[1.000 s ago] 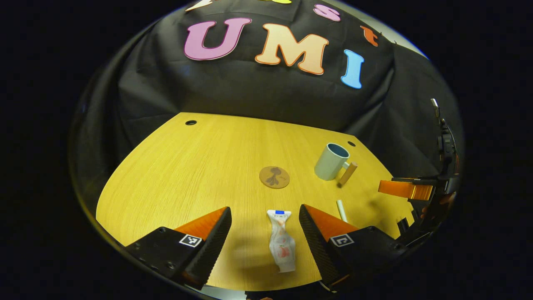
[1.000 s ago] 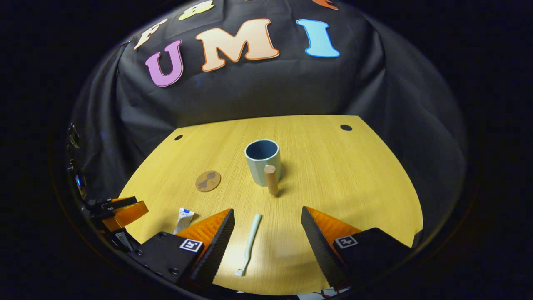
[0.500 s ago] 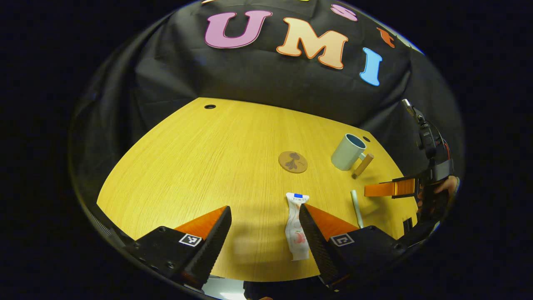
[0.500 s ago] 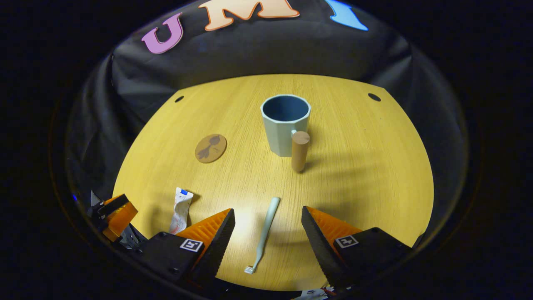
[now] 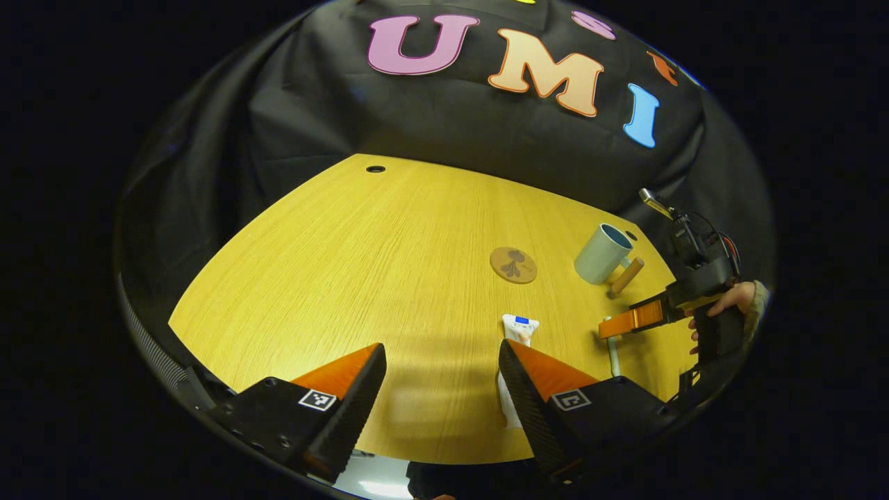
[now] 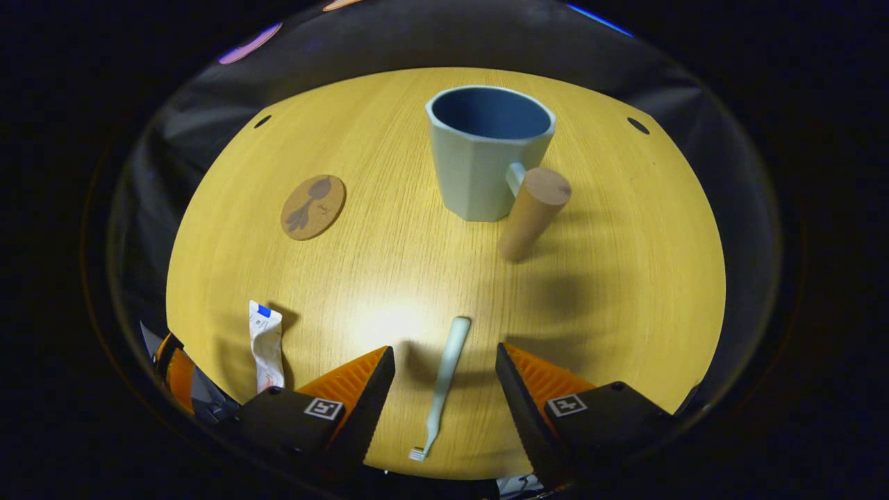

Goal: Put the toothbrush and toothpaste on the desktop into the cup, then pick up the cup and place it on the coaster on the desktop.

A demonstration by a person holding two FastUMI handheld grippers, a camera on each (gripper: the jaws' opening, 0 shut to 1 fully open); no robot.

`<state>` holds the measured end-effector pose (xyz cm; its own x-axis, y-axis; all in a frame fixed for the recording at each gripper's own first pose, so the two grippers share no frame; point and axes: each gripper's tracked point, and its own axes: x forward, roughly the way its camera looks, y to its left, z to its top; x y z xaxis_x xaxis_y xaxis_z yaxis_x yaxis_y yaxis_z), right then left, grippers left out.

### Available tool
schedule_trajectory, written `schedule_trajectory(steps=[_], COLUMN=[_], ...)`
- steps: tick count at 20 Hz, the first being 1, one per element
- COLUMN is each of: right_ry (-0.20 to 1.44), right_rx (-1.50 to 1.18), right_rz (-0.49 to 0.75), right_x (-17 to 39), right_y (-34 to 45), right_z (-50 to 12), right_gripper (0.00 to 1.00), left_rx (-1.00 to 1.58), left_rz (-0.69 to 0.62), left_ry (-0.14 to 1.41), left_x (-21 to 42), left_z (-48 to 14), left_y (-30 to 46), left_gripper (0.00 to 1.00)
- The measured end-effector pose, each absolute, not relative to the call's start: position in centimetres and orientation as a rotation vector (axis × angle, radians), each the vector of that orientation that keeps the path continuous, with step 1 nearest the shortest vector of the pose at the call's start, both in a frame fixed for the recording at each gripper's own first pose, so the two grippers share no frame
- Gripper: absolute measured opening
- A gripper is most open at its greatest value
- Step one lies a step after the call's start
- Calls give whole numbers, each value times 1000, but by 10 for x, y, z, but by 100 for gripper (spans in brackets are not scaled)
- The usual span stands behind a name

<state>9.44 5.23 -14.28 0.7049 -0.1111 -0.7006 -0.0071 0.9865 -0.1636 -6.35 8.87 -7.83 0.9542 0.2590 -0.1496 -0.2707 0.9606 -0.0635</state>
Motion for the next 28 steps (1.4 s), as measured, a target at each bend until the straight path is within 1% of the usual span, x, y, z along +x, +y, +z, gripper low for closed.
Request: schedule_trajectory(steps=[1, 2, 4, 5, 6, 7, 8, 9, 10, 11, 13, 14, 17, 18, 23, 28], right_ry=[792, 796, 805, 813, 820, 817, 821, 824, 830, 837, 848, 852, 876, 882, 864, 824], right_rx=[-158, -153, -142, -143, -142, -138, -142, -151, -158, -163, -168, -170, -161, -157, -172, -236], right_rz=[-66, -74, -85, -92, -98, -95, -101, -109, -109, -107, -100, -93, -69, -63, -55, -39], right_x=[96, 98, 101, 101, 101, 102, 102, 103, 102, 102, 100, 99, 97, 97, 97, 96], right_y=[51, 49, 47, 45, 43, 43, 41, 39, 37, 36, 37, 37, 37, 37, 37, 38], right_z=[-144, -145, -147, -148, -148, -147, -147, -147, -148, -148, -149, -148, -152, -151, -150, -149], right_gripper=[84, 87, 77, 69, 66, 65, 71, 58, 53, 44, 34, 26, 14, 12, 12, 12], left_rx=[-78, -74, -69, -66, -63, -61, -64, -69, -70, -68, -59, -53, -40, -42, -94, -81], left_rz=[272, 275, 275, 278, 280, 282, 281, 271, 265, 263, 255, 250, 227, 214, 130, 88], left_ry=[146, 148, 152, 156, 158, 162, 159, 160, 166, 169, 185, 191, 225, 247, 370, 487], left_x=[-64, -64, -60, -59, -57, -55, -54, -52, -51, -48, -45, -44, -38, -36, -18, 10], left_z=[-78, -78, -76, -76, -74, -74, -72, -71, -71, -70, -72, -71, -72, -74, -86, -99], left_y=[90, 92, 94, 95, 95, 95, 94, 91, 90, 89, 85, 83, 73, 68, 33, 11], left_gripper=[96, 96, 96, 96, 96, 96, 96, 96, 96, 96, 95, 95, 95, 95, 95, 94])
